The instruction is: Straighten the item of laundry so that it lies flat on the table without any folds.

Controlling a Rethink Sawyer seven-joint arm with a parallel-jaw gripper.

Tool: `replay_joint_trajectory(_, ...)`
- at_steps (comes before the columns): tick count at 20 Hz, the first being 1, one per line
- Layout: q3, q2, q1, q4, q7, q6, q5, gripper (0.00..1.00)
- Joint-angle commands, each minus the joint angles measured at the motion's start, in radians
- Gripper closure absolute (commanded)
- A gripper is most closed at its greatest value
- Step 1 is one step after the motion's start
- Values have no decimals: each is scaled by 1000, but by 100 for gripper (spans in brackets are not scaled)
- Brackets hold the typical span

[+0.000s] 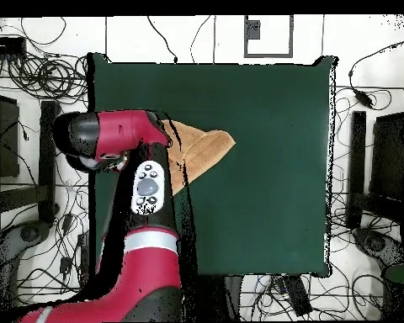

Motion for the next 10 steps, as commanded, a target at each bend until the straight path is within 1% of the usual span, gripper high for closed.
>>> replay_joint_trajectory(1,-63,183,85,-268,452,178,51,100)
replay_joint_trajectory(4,-79,235,110,-354,518,195,55,100)
replay_joint_trajectory(10,-112,338,145,-539,627,272,66,100)
